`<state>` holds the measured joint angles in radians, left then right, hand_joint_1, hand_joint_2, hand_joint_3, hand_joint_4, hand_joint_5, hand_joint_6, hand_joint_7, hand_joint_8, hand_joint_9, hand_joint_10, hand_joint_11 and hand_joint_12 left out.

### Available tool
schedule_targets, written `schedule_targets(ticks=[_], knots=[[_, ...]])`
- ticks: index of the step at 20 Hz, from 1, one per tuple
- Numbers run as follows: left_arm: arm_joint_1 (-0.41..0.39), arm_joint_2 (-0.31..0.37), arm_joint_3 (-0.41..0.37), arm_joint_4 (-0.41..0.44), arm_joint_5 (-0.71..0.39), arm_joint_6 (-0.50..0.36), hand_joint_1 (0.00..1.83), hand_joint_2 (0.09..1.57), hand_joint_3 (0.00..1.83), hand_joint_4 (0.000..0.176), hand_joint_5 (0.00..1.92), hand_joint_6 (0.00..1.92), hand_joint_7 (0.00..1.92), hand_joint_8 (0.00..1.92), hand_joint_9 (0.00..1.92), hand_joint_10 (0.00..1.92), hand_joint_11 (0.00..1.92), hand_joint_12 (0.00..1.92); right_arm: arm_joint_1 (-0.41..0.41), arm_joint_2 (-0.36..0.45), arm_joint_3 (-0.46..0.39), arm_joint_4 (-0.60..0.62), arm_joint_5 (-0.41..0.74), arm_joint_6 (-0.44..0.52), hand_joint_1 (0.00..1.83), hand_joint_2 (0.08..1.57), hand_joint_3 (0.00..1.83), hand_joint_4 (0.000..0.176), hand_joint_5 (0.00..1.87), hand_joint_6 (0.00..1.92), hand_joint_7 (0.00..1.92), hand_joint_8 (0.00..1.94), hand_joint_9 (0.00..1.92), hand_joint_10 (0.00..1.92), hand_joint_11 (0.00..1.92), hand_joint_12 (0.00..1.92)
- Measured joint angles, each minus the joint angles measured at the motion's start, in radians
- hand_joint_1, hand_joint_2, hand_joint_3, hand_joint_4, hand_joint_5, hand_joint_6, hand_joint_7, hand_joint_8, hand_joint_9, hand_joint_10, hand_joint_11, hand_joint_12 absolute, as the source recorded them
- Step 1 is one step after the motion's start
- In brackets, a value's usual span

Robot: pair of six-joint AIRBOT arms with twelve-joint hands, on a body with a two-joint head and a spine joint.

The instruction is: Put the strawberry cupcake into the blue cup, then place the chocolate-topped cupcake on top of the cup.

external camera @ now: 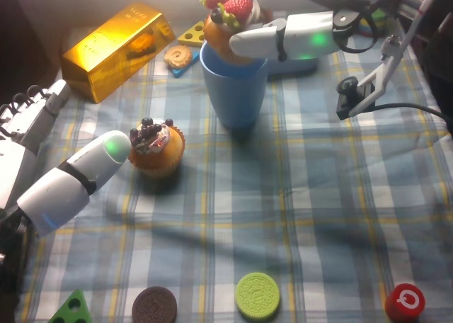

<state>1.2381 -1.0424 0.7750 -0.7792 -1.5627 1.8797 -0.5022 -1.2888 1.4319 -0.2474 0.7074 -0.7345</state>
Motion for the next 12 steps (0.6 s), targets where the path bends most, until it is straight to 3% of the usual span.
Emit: schedule_targets(ticks=[1, 2, 3, 4, 5, 6, 7, 8, 9, 10, 11, 12], knots=[[0.0, 0.0, 0.0, 0.0, 0.0, 0.0, 0.0, 0.87, 0.0, 0.043, 0.14, 0.0, 0.14, 0.0, 0.1, 0.01, 0.0, 0.0, 0.0, -0.003, 0.002, 0.001, -0.003, 0.0, 0.4, 1.27, 0.01, 0.009, 1.02, 0.01, 0.9, 0.92, 0.83, 1.32, 0.69, 1.75], [0.0, 0.0, 0.0, 0.0, 0.0, 0.0, 0.0, 0.87, 0.0, 0.043, 0.14, 0.0, 0.14, 0.0, 0.1, 0.01, 0.0, 0.0, 0.0, -0.003, 0.004, 0.003, -0.004, 0.0, 0.4, 1.27, 0.01, 0.009, 1.02, 0.01, 0.9, 0.92, 0.83, 1.32, 0.69, 1.75], [0.0, 0.0, 0.0, 0.0, 0.0, 0.0, 0.0, 0.86, 0.0, 0.036, 0.15, 0.01, 0.14, 0.0, 0.09, 0.0, 0.0, 0.0, 0.0, -0.005, 0.006, 0.003, -0.004, 0.0, 0.28, 1.28, 0.0, 0.035, 0.97, 0.0, 0.91, 0.68, 0.83, 1.09, 0.63, 1.61], [0.0, 0.0, 0.0, 0.0, 0.0, 0.0, 0.0, 0.87, 0.0, 0.057, 0.14, 0.0, 0.13, 0.0, 0.07, 0.0, 0.0, 0.0, 0.0, -0.007, 0.01, 0.003, -0.005, 0.0, 0.7, 1.31, 0.0, 0.148, 0.69, 1.2, 0.93, 0.55, 0.8, 1.02, 0.62, 1.59], [0.0, 0.0, 0.0, 0.001, 0.0, 0.0, 0.0, 0.86, 0.0, 0.06, 0.13, 0.0, 0.12, 0.0, 0.05, 0.0, 0.0, 0.0, 0.0, -0.007, 0.012, 0.004, -0.01, 0.0, 0.62, 1.41, 0.02, 0.17, 0.45, 1.7, 0.8, 0.45, 0.66, 0.95, 0.47, 1.57], [0.0, 0.0, 0.0, 0.0, 0.0, 0.0, 0.0, 0.87, 0.0, 0.058, 0.13, 0.0, 0.12, 0.0, 0.05, 0.0, 0.0, 0.0, -0.002, -0.007, 0.013, 0.005, -0.011, 0.0, 0.69, 1.41, 0.01, 0.143, 0.46, 1.73, 0.83, 0.49, 0.68, 1.04, 0.52, 1.61], [0.0, 0.0, 0.0, 0.001, -0.001, 0.0, 0.0, 0.87, 0.0, 0.06, 0.15, 0.01, 0.15, 0.01, 0.08, 0.01, 0.0, 0.0, -0.004, -0.008, 0.014, 0.006, -0.015, 0.0, 0.99, 1.37, 0.0, 0.015, 0.48, 1.63, 0.7, 1.36, 0.65, 1.04, 0.51, 1.58], [0.0, 0.0, 0.0, 0.001, 0.0, 0.0, 0.0, 0.88, 0.0, 0.047, 0.16, 0.01, 0.15, 0.01, 0.08, 0.01, 0.0, 0.0, -0.006, -0.008, 0.014, 0.01, -0.018, 0.001, 1.07, 1.35, 0.0, 0.0, 0.49, 1.57, 0.7, 1.54, 0.69, 1.05, 0.56, 1.58], [0.0, 0.0, 0.0, 0.0, 0.0, 0.0, 0.0, 0.86, 0.0, 0.066, 0.13, 0.0, 0.13, 0.0, 0.06, 0.0, 0.0, 0.0, -0.007, -0.01, 0.015, 0.007, -0.02, 0.001, 0.64, 1.31, 0.0, 0.0, 0.63, 0.87, 0.74, 1.01, 0.76, 1.07, 0.6, 1.56], [0.0, 0.0, 0.0, 0.001, 0.0, 0.0, 0.0, 0.87, 0.0, 0.055, 0.15, 0.01, 0.15, 0.01, 0.09, 0.01, 0.0, 0.0, -0.007, -0.012, 0.017, 0.007, -0.024, -0.001, 0.78, 1.31, 0.0, 0.126, 0.63, 1.37, 0.91, 0.69, 0.89, 0.95, 0.74, 1.44], [0.0, 0.0, 0.0, 0.002, 0.0, 0.0, 0.0, 0.87, 0.0, 0.048, 0.15, 0.01, 0.14, 0.01, 0.09, 0.01, 0.0, 0.0, -0.007, -0.012, 0.017, 0.011, -0.026, 0.0, 0.83, 1.29, 0.0, 0.166, 0.65, 1.44, 0.97, 0.54, 0.9, 0.9, 0.73, 1.41], [0.0, 0.0, 0.0, 0.0, 0.0, 0.0, 0.0, 0.87, 0.0, 0.048, 0.15, 0.01, 0.14, 0.01, 0.09, 0.01, 0.0, 0.0, -0.007, -0.012, 0.018, 0.01, -0.025, 0.0, 0.83, 1.29, 0.0, 0.166, 0.65, 1.44, 0.97, 0.54, 0.9, 0.9, 0.73, 1.41]])
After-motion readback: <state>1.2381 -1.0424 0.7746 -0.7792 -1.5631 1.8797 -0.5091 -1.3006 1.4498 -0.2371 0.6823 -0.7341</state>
